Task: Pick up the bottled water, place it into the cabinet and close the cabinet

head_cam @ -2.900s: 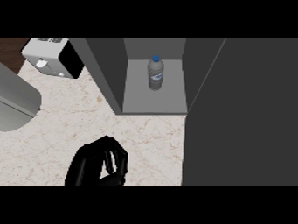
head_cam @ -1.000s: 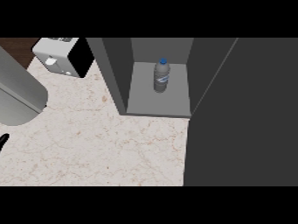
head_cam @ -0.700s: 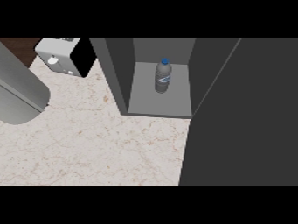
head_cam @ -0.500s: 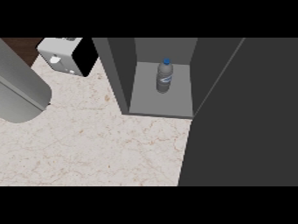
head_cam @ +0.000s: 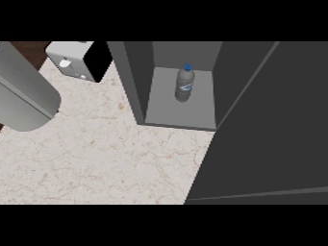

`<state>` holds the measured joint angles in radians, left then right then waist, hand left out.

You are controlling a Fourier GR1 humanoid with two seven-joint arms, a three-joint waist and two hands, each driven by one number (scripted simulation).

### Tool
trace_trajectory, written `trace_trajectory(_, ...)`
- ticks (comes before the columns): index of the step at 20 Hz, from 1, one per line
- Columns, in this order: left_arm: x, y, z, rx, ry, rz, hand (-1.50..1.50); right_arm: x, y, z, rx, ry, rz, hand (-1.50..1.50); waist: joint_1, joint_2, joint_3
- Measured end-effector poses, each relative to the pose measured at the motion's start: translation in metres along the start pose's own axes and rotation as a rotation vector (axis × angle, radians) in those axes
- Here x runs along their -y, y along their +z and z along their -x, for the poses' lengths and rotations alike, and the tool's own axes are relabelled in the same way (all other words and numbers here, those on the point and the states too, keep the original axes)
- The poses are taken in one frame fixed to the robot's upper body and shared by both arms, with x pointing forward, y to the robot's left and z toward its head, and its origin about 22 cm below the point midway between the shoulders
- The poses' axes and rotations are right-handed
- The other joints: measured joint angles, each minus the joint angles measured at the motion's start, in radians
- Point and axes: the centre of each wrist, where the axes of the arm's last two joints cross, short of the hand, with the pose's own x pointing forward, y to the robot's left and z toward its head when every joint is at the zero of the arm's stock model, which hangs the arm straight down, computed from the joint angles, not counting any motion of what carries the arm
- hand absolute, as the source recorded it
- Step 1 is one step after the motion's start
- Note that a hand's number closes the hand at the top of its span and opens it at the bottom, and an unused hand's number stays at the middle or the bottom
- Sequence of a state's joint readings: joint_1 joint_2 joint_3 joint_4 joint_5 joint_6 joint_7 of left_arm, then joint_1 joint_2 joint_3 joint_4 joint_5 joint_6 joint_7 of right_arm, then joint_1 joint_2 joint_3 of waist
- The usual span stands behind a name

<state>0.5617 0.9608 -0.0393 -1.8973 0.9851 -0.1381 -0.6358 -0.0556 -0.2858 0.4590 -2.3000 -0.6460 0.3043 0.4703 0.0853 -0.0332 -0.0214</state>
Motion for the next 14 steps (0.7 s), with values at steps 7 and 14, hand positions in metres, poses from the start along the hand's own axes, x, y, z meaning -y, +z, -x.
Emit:
trace_trajectory(7,-0.012,0.005,-0.008,0.002,0.009,0.027,-1.50,-0.011,-0.058,-0.012,-0.018,0.032,0.015,1.50,0.029,0.012,0.004)
trace_trajectory(14,-0.027,0.010,-0.016,0.019,0.016,0.042,-1.50,-0.028,-0.132,-0.026,-0.121,0.001,-0.188,1.50,0.047,0.029,0.013)
